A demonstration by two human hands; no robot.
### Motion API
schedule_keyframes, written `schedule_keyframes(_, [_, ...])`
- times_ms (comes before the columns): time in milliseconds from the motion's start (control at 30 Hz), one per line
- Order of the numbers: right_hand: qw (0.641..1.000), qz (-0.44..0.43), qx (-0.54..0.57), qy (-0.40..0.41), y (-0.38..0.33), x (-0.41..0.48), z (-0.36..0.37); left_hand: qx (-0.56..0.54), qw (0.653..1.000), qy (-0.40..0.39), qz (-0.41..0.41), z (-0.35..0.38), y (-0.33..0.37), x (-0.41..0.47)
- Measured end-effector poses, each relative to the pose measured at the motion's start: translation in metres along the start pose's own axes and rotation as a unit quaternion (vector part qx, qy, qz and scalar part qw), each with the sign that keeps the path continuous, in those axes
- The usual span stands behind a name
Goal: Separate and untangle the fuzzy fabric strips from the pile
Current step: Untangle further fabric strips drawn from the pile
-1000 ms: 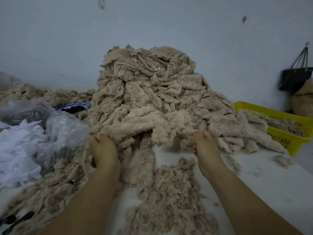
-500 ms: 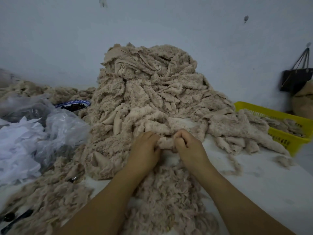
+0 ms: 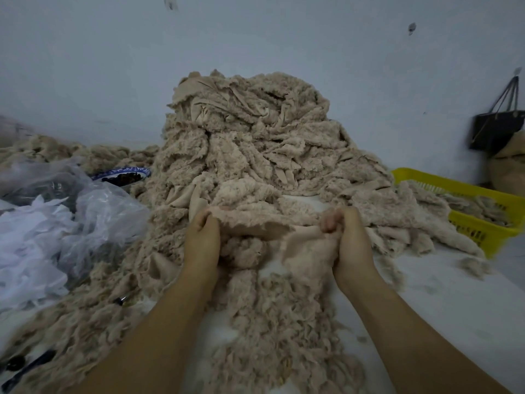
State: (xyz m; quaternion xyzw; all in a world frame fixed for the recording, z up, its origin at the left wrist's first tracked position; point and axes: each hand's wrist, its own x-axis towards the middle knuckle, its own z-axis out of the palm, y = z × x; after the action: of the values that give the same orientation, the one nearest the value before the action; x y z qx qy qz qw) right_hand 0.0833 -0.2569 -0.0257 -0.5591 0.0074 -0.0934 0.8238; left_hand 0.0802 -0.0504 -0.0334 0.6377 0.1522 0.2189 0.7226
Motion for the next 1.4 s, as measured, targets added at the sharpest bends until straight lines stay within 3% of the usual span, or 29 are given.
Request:
schedule_keyframes(200, [0.991,0.026,-0.104,0.078,-0.002,0.002,-0.005,-0.119,0.991,-0.057,-0.022,0.003,0.006,0.0])
schedule_keyframes(267, [0.992,0.031,-0.107,0.062,-0.002,0.0,-0.005,-0.075,0.995,-0.065,-0.006,0.004,0.009,-0.003])
schedule_keyframes(333, [0.996,0.02,-0.087,0.025,-0.002,-0.001,-0.002,0.023,0.992,-0.105,0.065,0.005,0.012,-0.013])
schedule_keyframes(400, [0.998,0.006,-0.06,-0.031,-0.002,-0.003,0.0,0.128,0.959,-0.206,0.147,0.01,0.011,-0.026])
schedule_keyframes(467, [0.995,-0.009,-0.052,-0.09,-0.002,-0.007,0.003,0.227,0.911,-0.295,0.177,0.018,0.004,-0.036])
schedule_keyframes(533, [0.991,-0.024,-0.05,-0.121,-0.002,-0.01,0.005,0.309,0.862,-0.339,0.215,0.027,-0.006,-0.039])
schedule_keyframes(600, [0.991,-0.024,-0.071,-0.114,-0.003,-0.012,0.006,0.37,0.828,-0.334,0.258,0.03,-0.008,-0.04])
schedule_keyframes(633, [0.989,-0.025,-0.109,-0.096,-0.003,-0.012,0.005,0.366,0.839,-0.31,0.259,0.029,-0.007,-0.038])
schedule_keyframes(733, [0.966,-0.059,-0.244,-0.053,-0.001,-0.009,0.003,0.218,0.936,-0.222,0.161,0.022,0.003,-0.032])
schedule_keyframes(833, [0.942,-0.109,-0.299,-0.109,-0.002,-0.01,0.007,0.047,0.984,-0.169,-0.001,0.016,0.014,-0.03])
schedule_keyframes(933, [0.902,-0.117,-0.373,-0.185,0.001,-0.013,0.01,-0.149,0.956,-0.203,-0.153,0.009,0.025,-0.028])
schedule_keyframes(1000, [0.892,-0.106,-0.39,-0.203,0.003,-0.014,0.009,-0.212,0.929,-0.229,-0.196,0.004,0.029,-0.027])
schedule_keyframes(1100, [0.93,-0.074,-0.322,-0.161,0.001,-0.013,0.005,-0.286,0.905,-0.26,-0.176,0.001,0.032,-0.029])
schedule_keyframes(1200, [0.973,0.031,-0.174,-0.149,-0.003,-0.014,0.005,-0.307,0.916,-0.215,-0.141,0.0,0.038,-0.031])
schedule_keyframes(1267, [0.983,0.089,-0.076,-0.143,-0.007,-0.014,0.004,-0.31,0.925,-0.169,-0.139,-0.002,0.042,-0.035])
schedule_keyframes(1400, [0.983,0.129,0.007,-0.13,-0.008,-0.009,0.002,-0.215,0.957,-0.172,-0.088,-0.01,0.053,-0.067])
